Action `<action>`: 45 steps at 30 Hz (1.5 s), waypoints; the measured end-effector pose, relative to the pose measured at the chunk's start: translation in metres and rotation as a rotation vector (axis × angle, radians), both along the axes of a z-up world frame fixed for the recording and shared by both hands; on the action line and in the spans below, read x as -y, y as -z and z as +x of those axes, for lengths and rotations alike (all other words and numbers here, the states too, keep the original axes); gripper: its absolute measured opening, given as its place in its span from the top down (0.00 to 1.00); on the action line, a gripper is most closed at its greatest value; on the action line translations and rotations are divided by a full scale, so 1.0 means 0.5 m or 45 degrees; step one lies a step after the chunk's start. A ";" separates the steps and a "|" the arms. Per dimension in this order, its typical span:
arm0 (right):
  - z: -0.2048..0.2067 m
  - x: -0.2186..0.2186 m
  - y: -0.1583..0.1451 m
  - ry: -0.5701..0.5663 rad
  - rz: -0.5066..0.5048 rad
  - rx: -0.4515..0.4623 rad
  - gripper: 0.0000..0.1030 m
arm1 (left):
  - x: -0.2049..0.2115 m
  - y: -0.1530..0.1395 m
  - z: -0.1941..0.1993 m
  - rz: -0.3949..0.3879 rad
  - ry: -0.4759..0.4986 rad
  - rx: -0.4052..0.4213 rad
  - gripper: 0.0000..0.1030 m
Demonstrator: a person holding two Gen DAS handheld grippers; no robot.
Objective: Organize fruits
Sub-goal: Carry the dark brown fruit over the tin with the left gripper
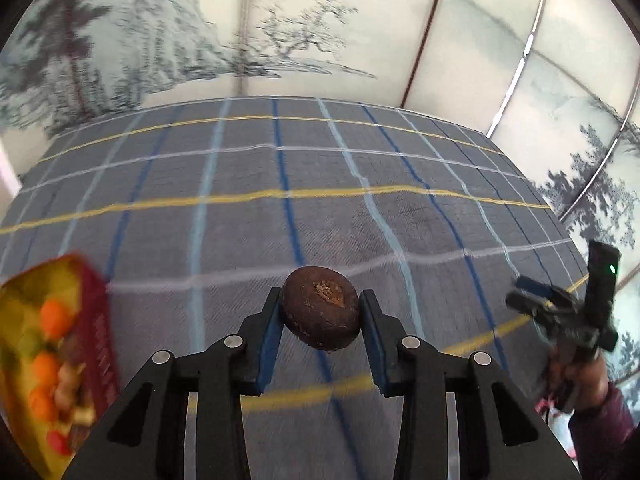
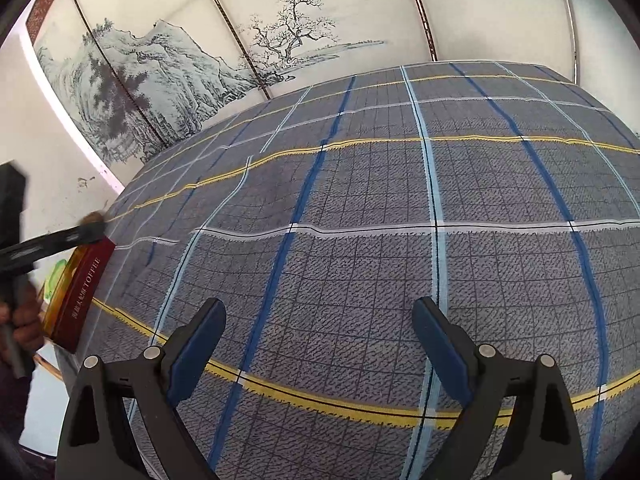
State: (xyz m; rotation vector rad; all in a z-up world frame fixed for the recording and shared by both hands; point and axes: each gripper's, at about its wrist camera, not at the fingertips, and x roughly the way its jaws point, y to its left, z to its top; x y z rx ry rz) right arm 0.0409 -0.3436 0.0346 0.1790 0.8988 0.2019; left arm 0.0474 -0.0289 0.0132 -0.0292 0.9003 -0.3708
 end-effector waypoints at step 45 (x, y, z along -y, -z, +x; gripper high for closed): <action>0.096 -0.258 0.013 -0.165 -0.258 -0.008 0.05 | -0.484 0.041 -0.295 -0.006 -0.624 0.132 0.62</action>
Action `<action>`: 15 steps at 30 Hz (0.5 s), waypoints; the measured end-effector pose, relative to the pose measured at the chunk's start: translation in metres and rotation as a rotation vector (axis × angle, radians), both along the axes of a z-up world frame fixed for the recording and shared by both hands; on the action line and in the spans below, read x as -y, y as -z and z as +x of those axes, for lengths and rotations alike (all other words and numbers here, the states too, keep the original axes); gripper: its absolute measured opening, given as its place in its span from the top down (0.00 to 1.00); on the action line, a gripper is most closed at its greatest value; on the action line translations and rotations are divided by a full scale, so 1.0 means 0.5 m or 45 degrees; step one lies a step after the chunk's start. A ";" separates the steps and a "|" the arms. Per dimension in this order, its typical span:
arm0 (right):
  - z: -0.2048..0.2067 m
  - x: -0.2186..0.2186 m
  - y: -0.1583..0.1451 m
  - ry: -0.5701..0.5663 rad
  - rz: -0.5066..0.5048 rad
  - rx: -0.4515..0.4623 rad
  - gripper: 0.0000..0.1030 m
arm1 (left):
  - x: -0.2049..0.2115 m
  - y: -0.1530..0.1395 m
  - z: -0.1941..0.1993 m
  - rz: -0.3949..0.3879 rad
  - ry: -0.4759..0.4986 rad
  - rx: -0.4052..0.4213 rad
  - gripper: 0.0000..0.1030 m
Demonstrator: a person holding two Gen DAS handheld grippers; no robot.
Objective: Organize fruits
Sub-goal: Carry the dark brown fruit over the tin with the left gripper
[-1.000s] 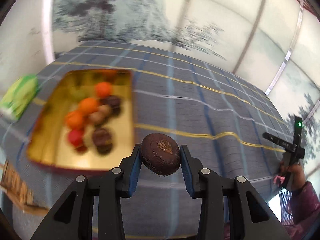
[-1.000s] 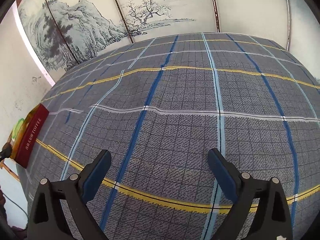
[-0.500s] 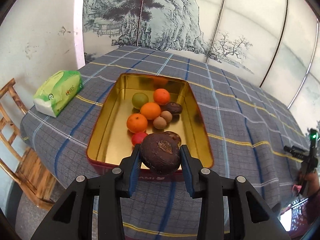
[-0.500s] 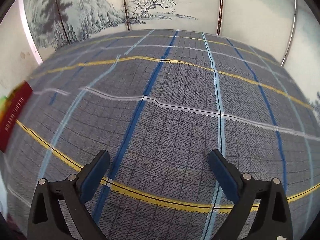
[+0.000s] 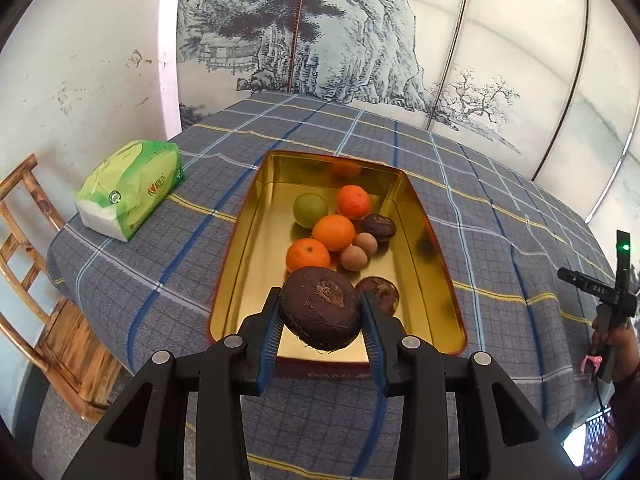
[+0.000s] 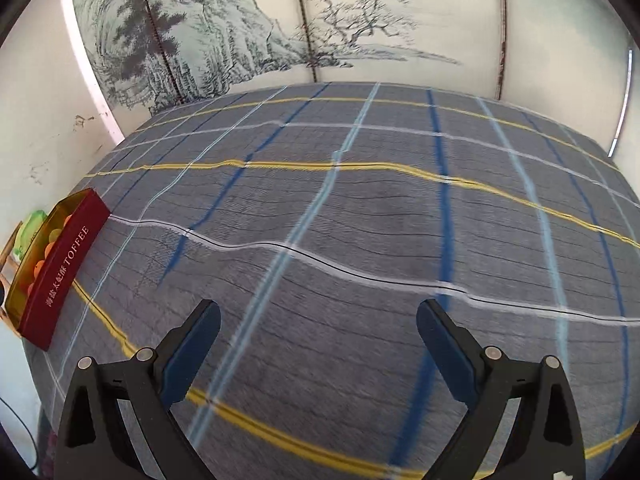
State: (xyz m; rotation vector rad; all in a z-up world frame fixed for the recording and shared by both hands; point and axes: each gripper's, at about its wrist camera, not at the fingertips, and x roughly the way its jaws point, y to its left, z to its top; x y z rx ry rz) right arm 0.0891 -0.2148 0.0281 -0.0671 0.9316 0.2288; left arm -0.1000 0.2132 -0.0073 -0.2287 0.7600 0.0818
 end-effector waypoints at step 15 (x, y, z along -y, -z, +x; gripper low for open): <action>0.027 -0.035 0.030 -0.002 -0.054 -0.043 0.04 | -0.012 -0.006 0.097 0.117 0.040 0.009 0.62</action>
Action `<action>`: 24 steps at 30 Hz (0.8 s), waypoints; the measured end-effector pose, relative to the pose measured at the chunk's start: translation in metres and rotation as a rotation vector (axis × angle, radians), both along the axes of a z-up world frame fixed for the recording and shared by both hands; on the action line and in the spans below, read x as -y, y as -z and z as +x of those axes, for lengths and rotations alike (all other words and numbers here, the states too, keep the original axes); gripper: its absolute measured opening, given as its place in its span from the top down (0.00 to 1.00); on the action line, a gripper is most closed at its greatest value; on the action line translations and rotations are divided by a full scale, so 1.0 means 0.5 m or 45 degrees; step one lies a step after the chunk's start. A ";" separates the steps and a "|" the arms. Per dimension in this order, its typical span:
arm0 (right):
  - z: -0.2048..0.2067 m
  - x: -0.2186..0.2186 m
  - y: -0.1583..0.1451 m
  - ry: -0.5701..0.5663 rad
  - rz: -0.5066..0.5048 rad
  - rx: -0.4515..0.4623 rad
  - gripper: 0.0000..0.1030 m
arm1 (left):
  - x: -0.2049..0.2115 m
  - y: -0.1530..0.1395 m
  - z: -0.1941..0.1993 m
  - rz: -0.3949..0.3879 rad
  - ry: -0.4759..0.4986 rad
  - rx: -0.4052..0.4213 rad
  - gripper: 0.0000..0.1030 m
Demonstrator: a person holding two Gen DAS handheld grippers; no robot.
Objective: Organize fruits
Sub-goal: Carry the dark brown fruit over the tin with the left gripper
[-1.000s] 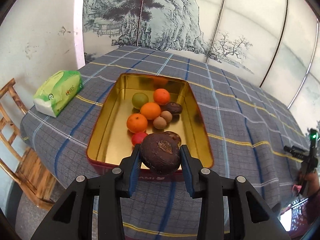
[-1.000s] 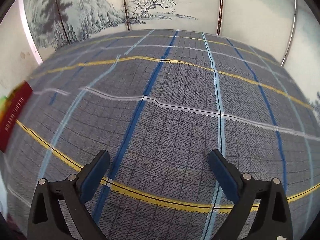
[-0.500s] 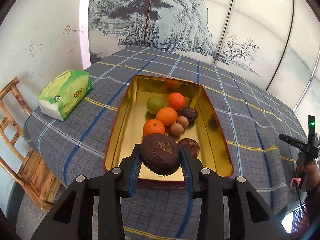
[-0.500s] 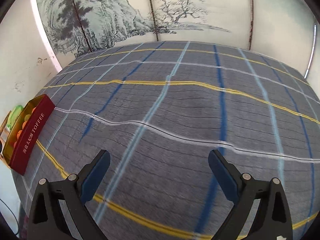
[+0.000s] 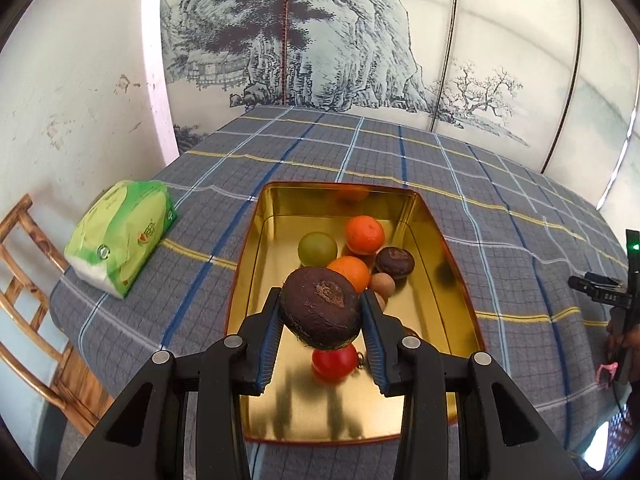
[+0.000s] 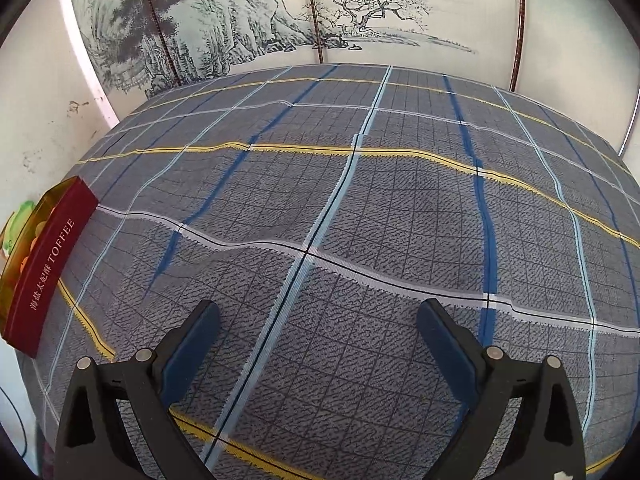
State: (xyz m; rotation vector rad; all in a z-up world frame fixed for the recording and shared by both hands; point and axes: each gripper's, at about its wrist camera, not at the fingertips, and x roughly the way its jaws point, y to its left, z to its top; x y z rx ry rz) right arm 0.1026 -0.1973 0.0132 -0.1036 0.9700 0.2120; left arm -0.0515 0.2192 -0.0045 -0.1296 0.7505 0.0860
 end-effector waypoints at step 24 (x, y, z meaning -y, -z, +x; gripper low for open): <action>0.005 -0.026 0.012 -0.014 -0.114 -0.014 0.00 | -0.017 0.050 0.094 0.060 -0.002 -0.101 0.62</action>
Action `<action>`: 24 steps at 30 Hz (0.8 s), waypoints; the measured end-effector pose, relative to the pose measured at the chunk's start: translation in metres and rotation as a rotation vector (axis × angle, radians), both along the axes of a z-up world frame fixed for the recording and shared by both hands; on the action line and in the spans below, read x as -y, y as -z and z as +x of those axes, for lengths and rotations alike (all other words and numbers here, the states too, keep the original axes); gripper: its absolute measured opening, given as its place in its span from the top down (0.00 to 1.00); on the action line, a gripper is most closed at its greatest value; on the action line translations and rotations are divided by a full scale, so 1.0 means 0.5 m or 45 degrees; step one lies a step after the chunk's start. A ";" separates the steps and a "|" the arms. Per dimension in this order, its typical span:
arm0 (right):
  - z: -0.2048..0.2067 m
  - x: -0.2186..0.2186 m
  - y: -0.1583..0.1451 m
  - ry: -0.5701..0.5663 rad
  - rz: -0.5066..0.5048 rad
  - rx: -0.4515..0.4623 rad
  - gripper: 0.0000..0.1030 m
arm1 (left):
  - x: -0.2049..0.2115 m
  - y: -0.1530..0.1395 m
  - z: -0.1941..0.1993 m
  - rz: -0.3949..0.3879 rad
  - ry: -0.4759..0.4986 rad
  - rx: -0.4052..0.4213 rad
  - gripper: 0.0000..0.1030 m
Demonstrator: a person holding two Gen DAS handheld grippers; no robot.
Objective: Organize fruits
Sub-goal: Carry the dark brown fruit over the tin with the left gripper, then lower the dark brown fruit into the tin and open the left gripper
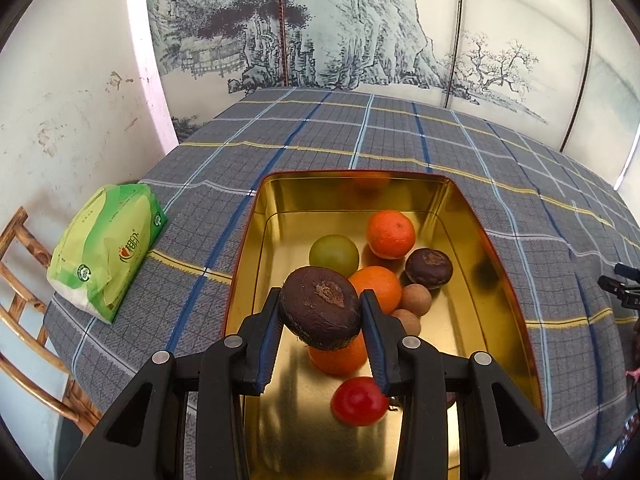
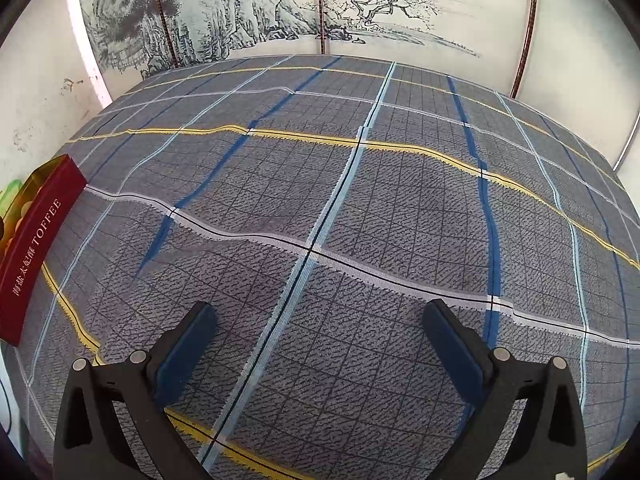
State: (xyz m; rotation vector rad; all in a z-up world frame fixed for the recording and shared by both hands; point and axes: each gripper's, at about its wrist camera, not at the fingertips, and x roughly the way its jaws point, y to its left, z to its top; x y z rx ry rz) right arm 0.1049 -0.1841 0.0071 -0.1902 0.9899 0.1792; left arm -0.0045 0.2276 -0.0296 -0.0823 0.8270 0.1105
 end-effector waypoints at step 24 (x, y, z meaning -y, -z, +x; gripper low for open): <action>-0.007 -0.011 -0.008 0.012 -0.038 0.045 0.02 | 0.013 -0.069 -0.001 0.109 -0.143 0.086 0.31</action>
